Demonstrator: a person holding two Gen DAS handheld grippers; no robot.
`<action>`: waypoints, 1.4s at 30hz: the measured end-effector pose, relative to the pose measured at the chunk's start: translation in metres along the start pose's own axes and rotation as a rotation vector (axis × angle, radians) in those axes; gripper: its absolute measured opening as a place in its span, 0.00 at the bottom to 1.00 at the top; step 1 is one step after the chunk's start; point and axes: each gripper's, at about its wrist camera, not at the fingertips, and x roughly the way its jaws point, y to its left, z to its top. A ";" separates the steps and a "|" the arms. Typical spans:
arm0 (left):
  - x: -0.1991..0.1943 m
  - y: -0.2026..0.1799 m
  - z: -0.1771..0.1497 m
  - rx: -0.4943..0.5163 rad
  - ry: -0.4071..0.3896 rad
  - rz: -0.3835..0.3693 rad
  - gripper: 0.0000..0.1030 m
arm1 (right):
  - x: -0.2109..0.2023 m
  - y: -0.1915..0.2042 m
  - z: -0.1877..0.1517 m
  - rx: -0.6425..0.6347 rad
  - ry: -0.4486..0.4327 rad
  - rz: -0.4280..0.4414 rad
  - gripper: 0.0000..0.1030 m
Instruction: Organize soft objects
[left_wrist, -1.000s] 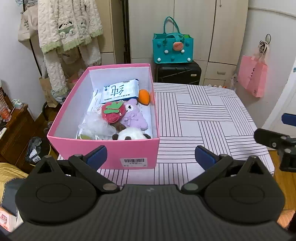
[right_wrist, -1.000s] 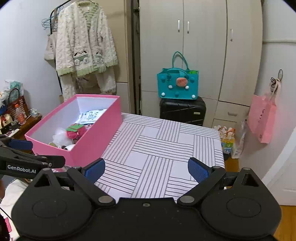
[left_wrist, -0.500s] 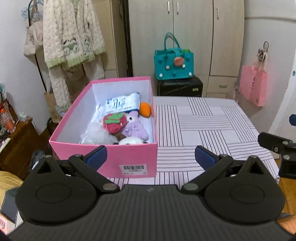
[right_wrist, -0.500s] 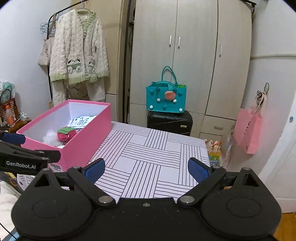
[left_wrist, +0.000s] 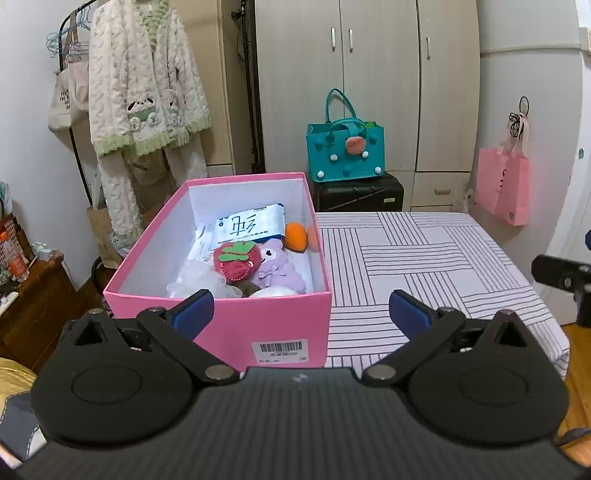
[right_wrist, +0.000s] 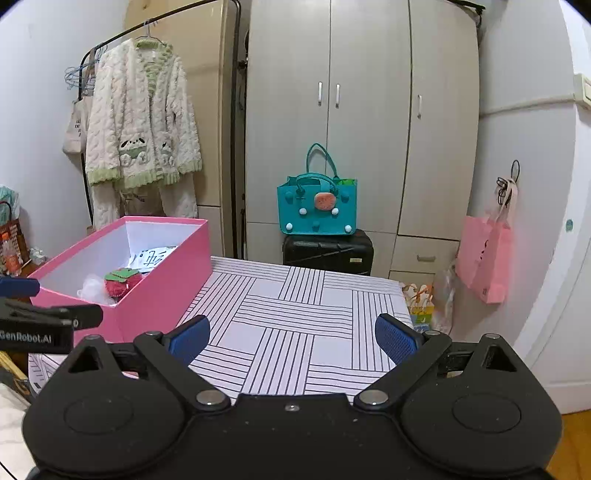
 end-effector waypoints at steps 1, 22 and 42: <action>0.000 -0.001 -0.001 0.003 0.001 0.002 1.00 | 0.000 0.001 0.000 0.003 0.001 0.001 0.95; -0.002 -0.004 -0.005 -0.001 0.023 -0.010 1.00 | -0.002 0.004 -0.003 0.002 0.010 0.015 0.96; -0.001 -0.008 -0.001 -0.014 0.042 -0.004 1.00 | -0.005 -0.005 -0.006 0.034 0.009 0.006 0.97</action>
